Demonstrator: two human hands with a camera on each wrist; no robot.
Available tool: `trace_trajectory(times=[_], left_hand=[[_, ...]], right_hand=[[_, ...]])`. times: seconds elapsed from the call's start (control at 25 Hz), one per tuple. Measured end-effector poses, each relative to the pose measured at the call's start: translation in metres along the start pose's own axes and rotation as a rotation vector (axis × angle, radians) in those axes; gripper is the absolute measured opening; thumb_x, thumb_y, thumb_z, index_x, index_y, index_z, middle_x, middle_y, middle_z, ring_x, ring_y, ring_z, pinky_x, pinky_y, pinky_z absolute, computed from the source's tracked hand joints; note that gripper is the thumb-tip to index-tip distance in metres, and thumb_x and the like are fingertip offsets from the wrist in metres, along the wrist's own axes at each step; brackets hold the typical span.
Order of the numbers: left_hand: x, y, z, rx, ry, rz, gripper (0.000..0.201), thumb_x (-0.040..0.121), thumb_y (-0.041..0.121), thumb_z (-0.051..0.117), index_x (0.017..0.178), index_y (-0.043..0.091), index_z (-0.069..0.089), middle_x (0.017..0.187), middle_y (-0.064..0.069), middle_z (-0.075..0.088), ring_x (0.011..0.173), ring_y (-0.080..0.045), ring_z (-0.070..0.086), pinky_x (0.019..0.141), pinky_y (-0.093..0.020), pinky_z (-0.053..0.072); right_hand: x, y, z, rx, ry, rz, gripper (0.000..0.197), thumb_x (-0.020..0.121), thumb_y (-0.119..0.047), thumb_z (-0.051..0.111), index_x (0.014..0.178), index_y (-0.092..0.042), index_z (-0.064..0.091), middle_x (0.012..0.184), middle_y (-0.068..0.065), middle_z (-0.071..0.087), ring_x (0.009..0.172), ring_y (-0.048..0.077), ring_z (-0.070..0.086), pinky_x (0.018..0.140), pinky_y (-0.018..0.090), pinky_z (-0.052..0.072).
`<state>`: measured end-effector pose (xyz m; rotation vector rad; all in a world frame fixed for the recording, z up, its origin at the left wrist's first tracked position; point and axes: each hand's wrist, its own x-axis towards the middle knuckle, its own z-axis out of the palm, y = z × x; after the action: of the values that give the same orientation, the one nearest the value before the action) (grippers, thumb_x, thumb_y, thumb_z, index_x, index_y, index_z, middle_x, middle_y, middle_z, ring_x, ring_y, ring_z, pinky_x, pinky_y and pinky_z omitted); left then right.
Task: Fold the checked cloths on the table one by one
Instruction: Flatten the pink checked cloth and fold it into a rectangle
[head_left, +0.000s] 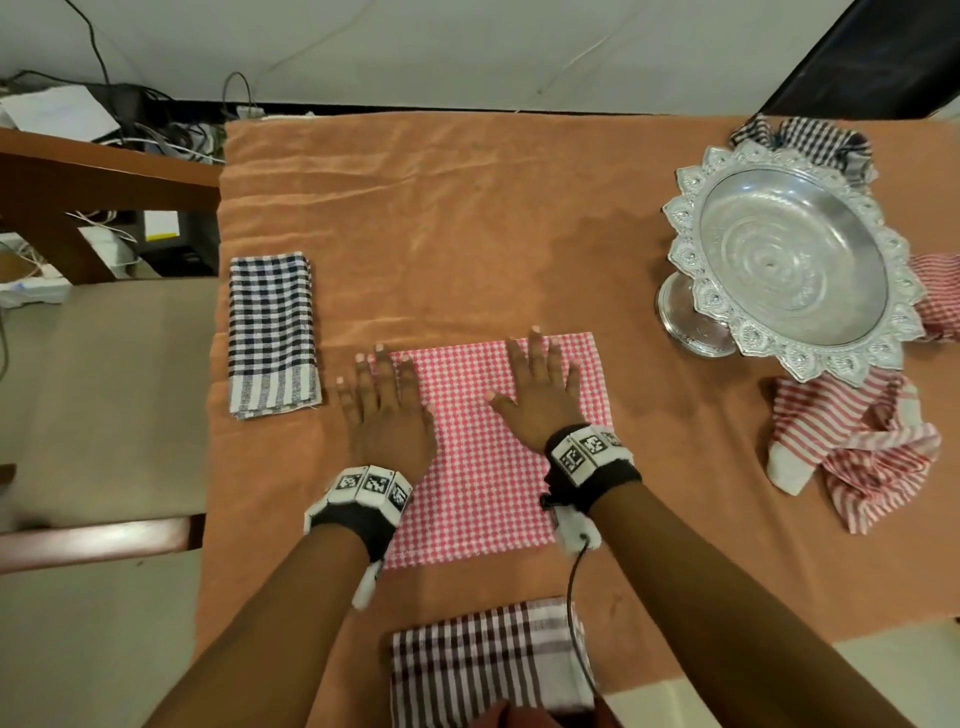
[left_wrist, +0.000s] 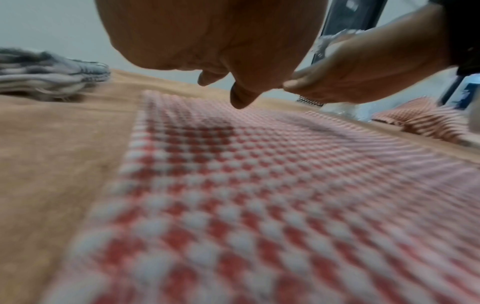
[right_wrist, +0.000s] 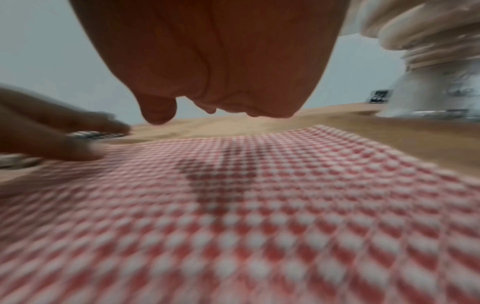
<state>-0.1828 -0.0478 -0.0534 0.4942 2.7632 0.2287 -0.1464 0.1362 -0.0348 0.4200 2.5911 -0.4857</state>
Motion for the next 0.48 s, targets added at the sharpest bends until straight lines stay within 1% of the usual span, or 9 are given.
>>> trace_trajectory(times=[0.04, 0.08, 0.12, 0.16, 0.2, 0.24, 0.32, 0.4, 0.48], left_hand=[[-0.015, 0.013, 0.002, -0.038, 0.03, 0.033, 0.066, 0.099, 0.035, 0.03, 0.153, 0.012, 0.001, 0.159, -0.016, -0.014, 0.145, -0.037, -0.017, 0.113, -0.051, -0.018], [-0.032, 0.021, 0.008, -0.077, 0.01, 0.05, 0.066, 0.098, 0.032, 0.031, 0.153, 0.012, 0.0, 0.159, -0.015, -0.013, 0.145, -0.035, -0.017, 0.113, -0.049, -0.017], [-0.047, 0.025, 0.016, -0.112, -0.044, 0.046, 0.067, 0.097, 0.032, 0.029, 0.153, 0.012, -0.001, 0.159, -0.014, -0.014, 0.145, -0.034, -0.017, 0.114, -0.047, -0.016], [-0.061, 0.023, 0.026, -0.124, -0.108, 0.039, 0.069, 0.094, 0.036, 0.024, 0.153, 0.013, -0.003, 0.159, -0.013, -0.014, 0.145, -0.034, -0.018, 0.114, -0.045, -0.016], [-0.071, 0.019, 0.037, -0.094, -0.148, 0.046, 0.072, 0.09, 0.042, 0.017, 0.153, 0.013, -0.004, 0.159, -0.013, -0.014, 0.144, -0.033, -0.02, 0.113, -0.045, -0.018], [-0.076, 0.013, 0.047, -0.05, -0.156, 0.069, 0.074, 0.087, 0.046, 0.01, 0.152, 0.014, -0.004, 0.159, -0.012, -0.013, 0.144, -0.032, -0.02, 0.113, -0.044, -0.02], [-0.079, 0.005, 0.056, 0.007, -0.153, 0.1, 0.075, 0.085, 0.05, 0.007, 0.152, 0.017, -0.003, 0.16, -0.01, -0.009, 0.143, -0.03, -0.017, 0.112, -0.044, -0.02], [-0.078, 0.002, 0.055, 0.016, -0.124, 0.091, 0.076, 0.085, 0.057, 0.004, 0.151, 0.019, -0.005, 0.157, -0.007, -0.014, 0.143, -0.026, -0.018, 0.112, -0.042, -0.021], [-0.077, -0.004, 0.05, 0.015, -0.097, 0.079, 0.082, 0.084, 0.069, -0.001, 0.149, 0.021, -0.016, 0.154, -0.004, -0.026, 0.142, -0.024, -0.025, 0.109, -0.038, -0.028]], right_hand=[[-0.015, -0.015, 0.011, 0.014, 0.013, -0.088, 0.069, 0.098, -0.055, 0.022, 0.151, -0.028, -0.012, 0.154, 0.001, -0.028, 0.141, 0.025, -0.026, 0.111, 0.05, -0.018], [-0.032, -0.026, 0.026, 0.04, -0.01, -0.156, 0.064, 0.1, -0.051, 0.019, 0.151, -0.029, -0.012, 0.155, 0.0, -0.027, 0.142, 0.024, -0.026, 0.112, 0.049, -0.018], [-0.047, -0.031, 0.041, 0.059, -0.058, -0.193, 0.061, 0.101, -0.05, 0.016, 0.151, -0.029, -0.011, 0.155, -0.001, -0.026, 0.143, 0.023, -0.025, 0.113, 0.048, -0.018], [-0.058, -0.03, 0.055, 0.045, -0.098, -0.2, 0.061, 0.099, -0.052, 0.013, 0.151, -0.029, -0.01, 0.154, -0.001, -0.027, 0.144, 0.023, -0.024, 0.114, 0.046, -0.019], [-0.064, -0.024, 0.065, -0.011, -0.11, -0.199, 0.066, 0.095, -0.059, 0.007, 0.151, -0.028, -0.01, 0.152, -0.001, -0.029, 0.144, 0.023, -0.024, 0.113, 0.045, -0.021], [-0.065, -0.019, 0.073, -0.076, -0.102, -0.205, 0.074, 0.088, -0.065, -0.001, 0.151, -0.028, -0.009, 0.15, -0.002, -0.031, 0.144, 0.023, -0.025, 0.112, 0.044, -0.022], [-0.062, -0.013, 0.079, -0.123, -0.1, -0.222, 0.085, 0.077, -0.069, -0.011, 0.151, -0.028, -0.01, 0.148, -0.003, -0.031, 0.142, 0.02, -0.027, 0.112, 0.044, -0.023], [-0.061, -0.005, 0.075, -0.152, -0.099, -0.246, 0.086, 0.075, -0.07, -0.012, 0.15, -0.029, -0.011, 0.148, -0.006, -0.031, 0.14, 0.018, -0.028, 0.111, 0.044, -0.023], [-0.062, 0.022, 0.069, -0.155, -0.089, -0.242, 0.086, 0.075, -0.074, -0.009, 0.149, -0.032, -0.016, 0.149, -0.007, -0.031, 0.142, 0.021, -0.026, 0.11, 0.046, -0.023]])
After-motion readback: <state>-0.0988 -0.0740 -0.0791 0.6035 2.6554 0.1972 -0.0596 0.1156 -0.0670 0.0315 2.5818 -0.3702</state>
